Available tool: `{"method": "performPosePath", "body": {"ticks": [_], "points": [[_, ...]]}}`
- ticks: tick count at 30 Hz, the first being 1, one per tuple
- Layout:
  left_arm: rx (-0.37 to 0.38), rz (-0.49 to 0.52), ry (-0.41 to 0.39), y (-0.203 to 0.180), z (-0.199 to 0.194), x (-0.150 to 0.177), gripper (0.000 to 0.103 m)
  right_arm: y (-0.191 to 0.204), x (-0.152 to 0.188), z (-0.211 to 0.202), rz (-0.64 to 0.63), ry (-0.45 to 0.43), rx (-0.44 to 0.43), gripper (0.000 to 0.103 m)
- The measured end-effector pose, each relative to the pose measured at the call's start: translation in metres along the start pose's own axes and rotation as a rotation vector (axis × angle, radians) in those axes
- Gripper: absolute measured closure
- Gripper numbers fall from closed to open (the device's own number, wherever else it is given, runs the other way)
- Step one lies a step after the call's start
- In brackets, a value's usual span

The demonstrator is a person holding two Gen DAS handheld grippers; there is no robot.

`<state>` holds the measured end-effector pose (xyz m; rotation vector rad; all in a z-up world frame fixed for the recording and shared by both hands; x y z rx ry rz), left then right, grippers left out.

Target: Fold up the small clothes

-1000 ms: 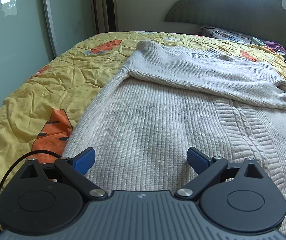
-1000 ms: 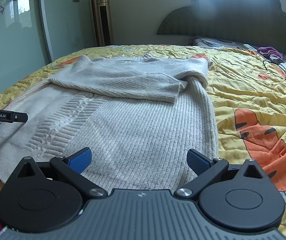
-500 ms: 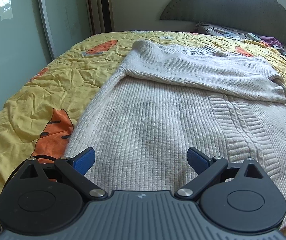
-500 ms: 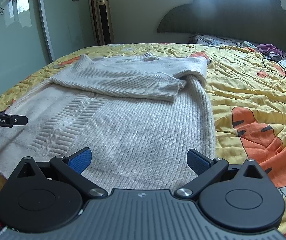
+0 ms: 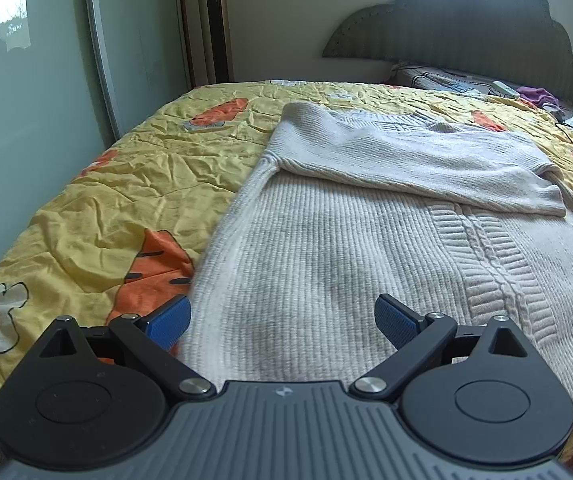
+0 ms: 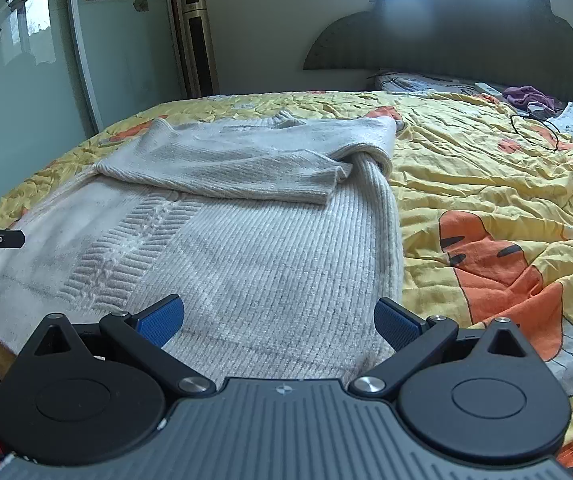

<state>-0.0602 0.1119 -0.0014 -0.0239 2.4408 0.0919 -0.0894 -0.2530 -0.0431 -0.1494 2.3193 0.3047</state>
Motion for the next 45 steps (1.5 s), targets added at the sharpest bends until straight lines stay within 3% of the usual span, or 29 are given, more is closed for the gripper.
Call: {"method": "performPosePath", "body": {"ticks": [7, 14, 20, 27, 33, 36, 39, 42, 43, 44, 45], "points": [[0.053, -0.034, 0.029, 0.046, -0.009, 0.006, 0.004, -0.013, 0.005, -0.008, 0.039, 0.012, -0.009, 0.001], [0.226, -0.066, 0.122, 0.072, -0.006, 0.013, 0.004, -0.035, 0.015, -0.014, 0.152, 0.032, -0.071, 0.007], [0.38, -0.093, 0.144, 0.073, 0.0, 0.023, 0.004, -0.054, 0.027, -0.015, 0.251, 0.062, -0.141, 0.015], [0.534, -0.152, 0.213, 0.065, 0.017, 0.031, 0.005, -0.067, 0.038, -0.009, 0.371, 0.082, -0.321, 0.021], [0.658, -0.2, 0.217, 0.063, 0.018, 0.034, 0.005, -0.057, 0.04, -0.003, 0.417, 0.106, -0.489, 0.033], [0.671, -0.176, 0.216, 0.057, 0.018, 0.035, 0.005, -0.048, 0.04, 0.005, 0.452, 0.127, -0.582, 0.044], [0.653, -0.136, 0.206, 0.049, 0.017, 0.035, 0.006, -0.033, 0.039, 0.014, 0.423, 0.146, -0.589, 0.055], [0.63, -0.111, 0.215, 0.045, 0.018, 0.034, 0.03, -0.022, 0.035, 0.019, 0.402, 0.161, -0.584, 0.074], [0.619, -0.11, 0.219, 0.045, 0.019, 0.034, 0.043, -0.02, 0.035, 0.021, 0.388, 0.169, -0.568, 0.083], [0.612, -0.112, 0.227, 0.046, 0.02, 0.034, 0.056, -0.018, 0.035, 0.023, 0.376, 0.175, -0.553, 0.086], [0.605, -0.117, 0.235, 0.047, 0.021, 0.034, 0.061, -0.015, 0.035, 0.023, 0.364, 0.173, -0.545, 0.086]]}}
Point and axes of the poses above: each gripper's, at about its wrist camera, not at the fingertips, and z roughly the way its jaws point, y to its left, x to its underside, the point moved 4 cm from there along z, roughly the way its jaws point, and after that the axes turned 9 degrees about y, right-handed, at the moved point
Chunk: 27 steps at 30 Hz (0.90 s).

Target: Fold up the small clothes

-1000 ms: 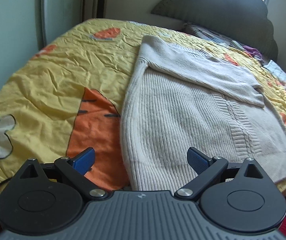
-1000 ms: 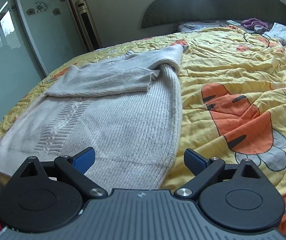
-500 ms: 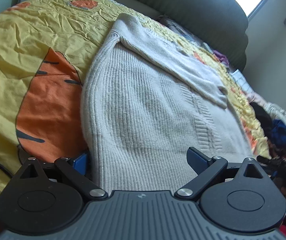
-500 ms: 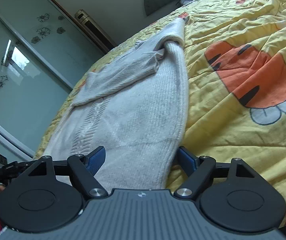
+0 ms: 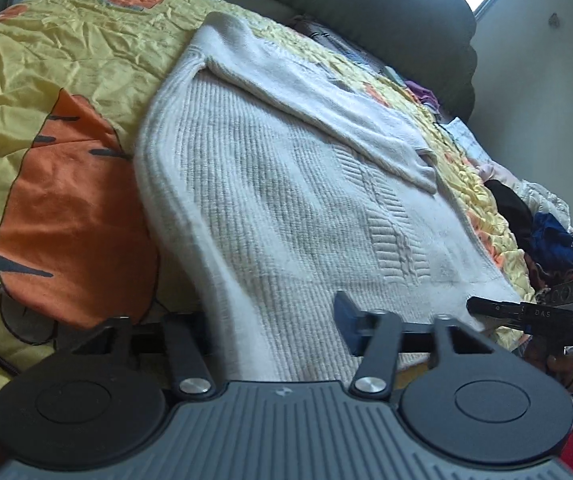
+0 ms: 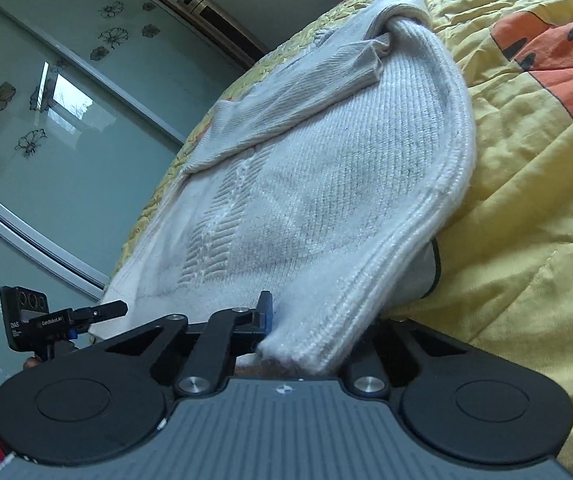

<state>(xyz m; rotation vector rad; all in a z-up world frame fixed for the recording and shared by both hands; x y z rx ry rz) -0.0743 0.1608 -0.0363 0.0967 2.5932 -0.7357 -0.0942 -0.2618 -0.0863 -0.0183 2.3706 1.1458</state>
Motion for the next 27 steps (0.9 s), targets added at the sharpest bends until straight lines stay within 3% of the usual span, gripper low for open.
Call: {"method": "performPosePath", "body": {"ticks": [2, 5, 7, 19, 27], "points": [[-0.012, -0.007, 0.009, 0.002, 0.001, 0.0, 0.078, 0.003, -0.001, 0.001, -0.012, 0.001, 0.016, 0.087], [-0.033, -0.013, 0.011, 0.001, 0.002, 0.001, 0.091, 0.007, 0.001, -0.001, -0.039, -0.002, 0.045, 0.087], [-0.057, -0.005, -0.001, -0.003, 0.0, 0.0, 0.094, 0.012, 0.0, -0.002, -0.056, -0.013, 0.054, 0.088], [-0.007, 0.068, -0.262, -0.046, -0.04, -0.032, 0.095, 0.04, -0.034, -0.031, -0.147, -0.127, -0.026, 0.09], [-0.055, 0.093, -0.337, -0.06, -0.048, -0.053, 0.095, 0.062, -0.069, -0.043, -0.215, -0.22, -0.006, 0.09]]}}
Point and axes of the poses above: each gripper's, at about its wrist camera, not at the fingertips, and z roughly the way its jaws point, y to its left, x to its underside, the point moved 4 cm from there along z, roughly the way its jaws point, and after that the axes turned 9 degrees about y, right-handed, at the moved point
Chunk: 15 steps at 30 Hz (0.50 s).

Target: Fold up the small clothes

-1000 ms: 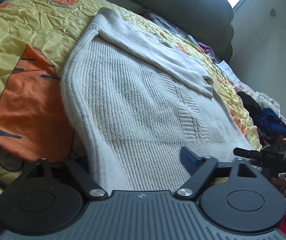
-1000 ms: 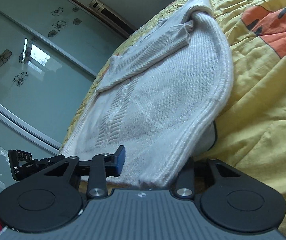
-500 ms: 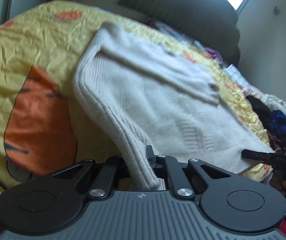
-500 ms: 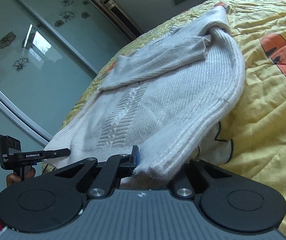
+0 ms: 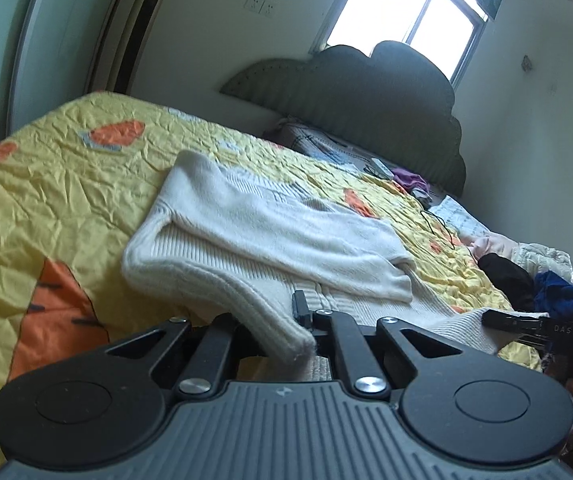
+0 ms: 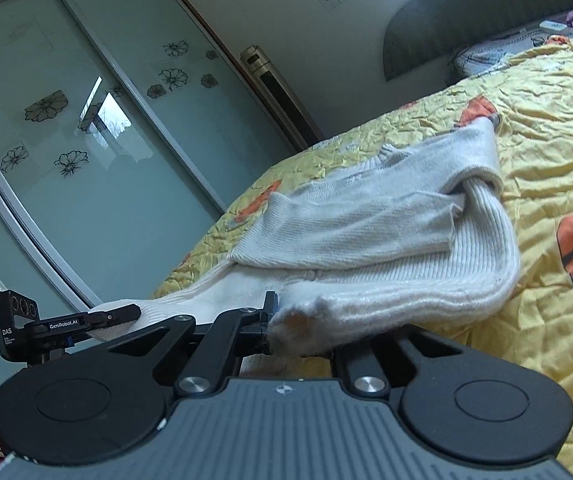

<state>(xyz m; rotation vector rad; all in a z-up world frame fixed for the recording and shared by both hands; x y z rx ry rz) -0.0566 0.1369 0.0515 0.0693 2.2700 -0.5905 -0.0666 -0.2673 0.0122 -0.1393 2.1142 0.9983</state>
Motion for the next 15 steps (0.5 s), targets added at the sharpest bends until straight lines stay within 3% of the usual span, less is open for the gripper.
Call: {"method": "performPosePath", "body": {"ticks": [15], "points": [[-0.091, -0.015, -0.16, -0.009, 0.023, -0.075, 0.095, -0.002, -0.071, 0.019, -0.145, -0.146, 0.131, 0.09]]}}
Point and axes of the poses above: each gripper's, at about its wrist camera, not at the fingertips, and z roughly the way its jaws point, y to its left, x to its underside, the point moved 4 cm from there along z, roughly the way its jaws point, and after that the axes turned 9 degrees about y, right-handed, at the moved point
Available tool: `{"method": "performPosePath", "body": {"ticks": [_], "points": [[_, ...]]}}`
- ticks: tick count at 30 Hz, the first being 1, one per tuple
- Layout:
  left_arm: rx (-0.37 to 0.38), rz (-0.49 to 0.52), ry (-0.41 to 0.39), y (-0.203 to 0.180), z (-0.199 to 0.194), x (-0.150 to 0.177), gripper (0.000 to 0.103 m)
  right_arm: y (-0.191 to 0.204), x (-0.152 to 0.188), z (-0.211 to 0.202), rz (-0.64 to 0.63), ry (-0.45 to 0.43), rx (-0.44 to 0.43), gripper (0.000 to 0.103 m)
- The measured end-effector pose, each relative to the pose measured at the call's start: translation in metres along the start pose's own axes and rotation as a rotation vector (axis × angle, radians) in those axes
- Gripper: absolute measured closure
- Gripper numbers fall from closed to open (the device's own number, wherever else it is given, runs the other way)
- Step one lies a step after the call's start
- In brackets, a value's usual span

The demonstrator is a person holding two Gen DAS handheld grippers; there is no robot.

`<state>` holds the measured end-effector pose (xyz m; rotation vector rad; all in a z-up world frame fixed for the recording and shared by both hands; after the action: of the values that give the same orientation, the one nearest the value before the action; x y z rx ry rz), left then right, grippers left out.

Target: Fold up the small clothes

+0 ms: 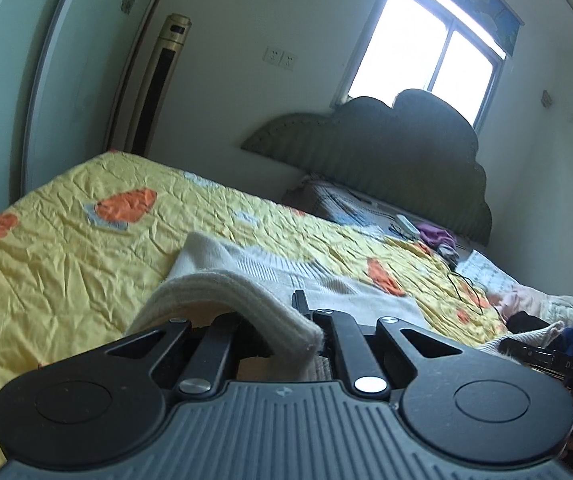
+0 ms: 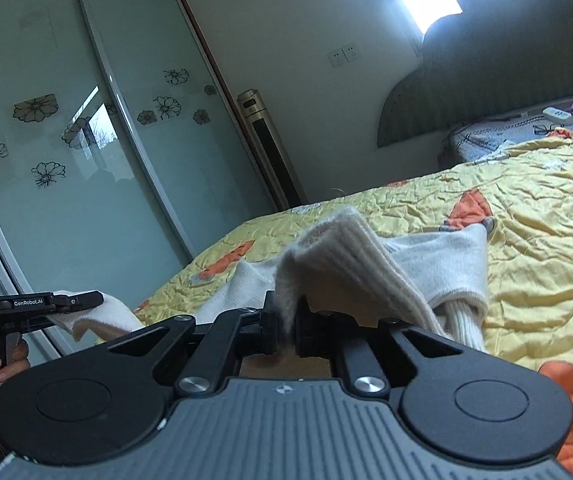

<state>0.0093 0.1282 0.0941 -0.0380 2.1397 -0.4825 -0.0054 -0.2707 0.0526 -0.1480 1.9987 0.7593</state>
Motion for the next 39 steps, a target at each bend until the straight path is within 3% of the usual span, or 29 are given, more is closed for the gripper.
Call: {"method": "performPosePath", "body": {"ticks": [11, 18, 31, 39], "points": [[-0.102, 0.04, -0.045, -0.008, 0.037, -0.03, 0.095, -0.02, -0.028, 0.04, -0.058, -0.065, 0.115, 0.093], [-0.151, 0.091, -0.067, -0.009, 0.064, -0.056, 0.095, -0.027, -0.059, 0.069, -0.102, -0.086, 0.137, 0.093], [-0.2, 0.1, 0.024, 0.008, 0.155, -0.09, 0.096, -0.07, -0.086, 0.139, -0.059, -0.032, 0.167, 0.093], [-0.259, 0.071, 0.112, 0.032, 0.226, -0.087, 0.096, -0.101, -0.084, 0.19, -0.011, 0.053, 0.183, 0.093]]}}
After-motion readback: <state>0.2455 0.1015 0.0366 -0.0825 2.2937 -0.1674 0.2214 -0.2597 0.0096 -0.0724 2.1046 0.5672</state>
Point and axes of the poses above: each gripper's, at about its wrist camera, not at the fingertips, and z roughly the way its jaws point, y to its left, x to its underside, the point moved 4 cm from there along z, roughly the way its jaws point, and after that the axes turned 9 degrees about y, right-handed, at the moved point
